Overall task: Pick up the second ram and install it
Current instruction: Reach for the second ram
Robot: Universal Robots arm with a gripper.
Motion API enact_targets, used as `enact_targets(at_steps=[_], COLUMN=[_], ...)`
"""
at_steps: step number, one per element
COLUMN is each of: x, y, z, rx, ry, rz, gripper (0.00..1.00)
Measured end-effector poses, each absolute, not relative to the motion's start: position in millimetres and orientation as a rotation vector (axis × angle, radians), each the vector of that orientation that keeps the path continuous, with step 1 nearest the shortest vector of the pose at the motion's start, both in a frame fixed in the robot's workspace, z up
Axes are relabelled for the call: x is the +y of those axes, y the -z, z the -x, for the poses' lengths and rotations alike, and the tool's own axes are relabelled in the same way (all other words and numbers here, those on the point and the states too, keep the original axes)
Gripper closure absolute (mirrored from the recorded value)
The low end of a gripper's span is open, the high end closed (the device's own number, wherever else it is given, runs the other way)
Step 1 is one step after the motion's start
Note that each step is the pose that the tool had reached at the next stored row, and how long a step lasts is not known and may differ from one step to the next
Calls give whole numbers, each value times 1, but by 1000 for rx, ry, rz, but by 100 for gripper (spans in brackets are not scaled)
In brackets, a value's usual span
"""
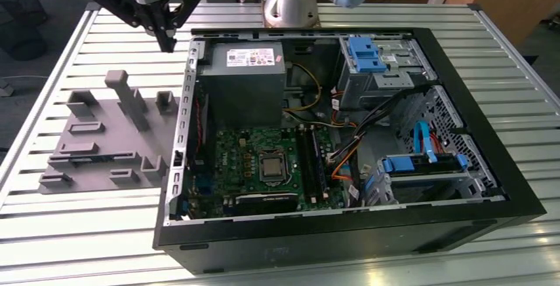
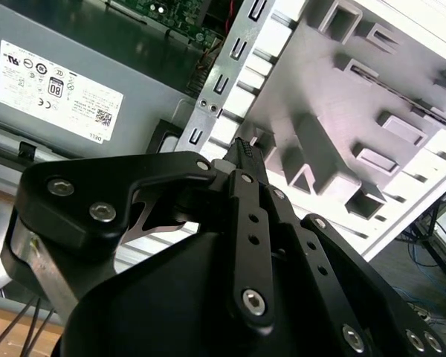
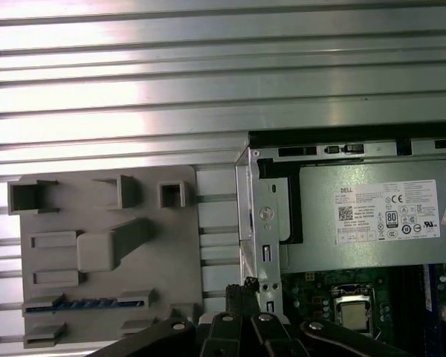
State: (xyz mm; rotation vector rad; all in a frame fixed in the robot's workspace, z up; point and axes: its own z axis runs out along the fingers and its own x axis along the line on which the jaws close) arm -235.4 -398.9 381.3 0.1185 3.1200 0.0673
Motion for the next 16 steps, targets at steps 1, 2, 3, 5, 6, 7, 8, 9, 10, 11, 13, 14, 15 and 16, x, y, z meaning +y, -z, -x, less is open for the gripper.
enact_targets(at_steps=[1, 2, 3, 5, 6, 7, 8, 9, 10, 11, 13, 14, 15, 16], x=[-399, -399, -399, -399, -399, -399, -399, -399, -399, -399, -399, -399, -399, -399], y=[-381, -381, -381, -381, -381, -381, -381, -380, -380, -380, -380, -380, -380, -380], z=[236, 236, 237, 238, 238, 238, 239, 239, 240, 240, 241, 242, 242, 243], rx=[3120, 3120, 3121, 3121, 3121, 3121, 3122, 3122, 3122, 3122, 3123, 3123, 3123, 3123], ry=[-67, -67, -67, -67, -67, -67, -67, -67, -67, -67, -67, -67, -67, -67], rz=[-118, -119, -119, -119, -119, -119, -119, -119, -119, -119, -119, -119, -119, -119], gripper=[89, 89, 89, 89, 89, 89, 89, 89, 89, 89, 89, 89, 89, 89])
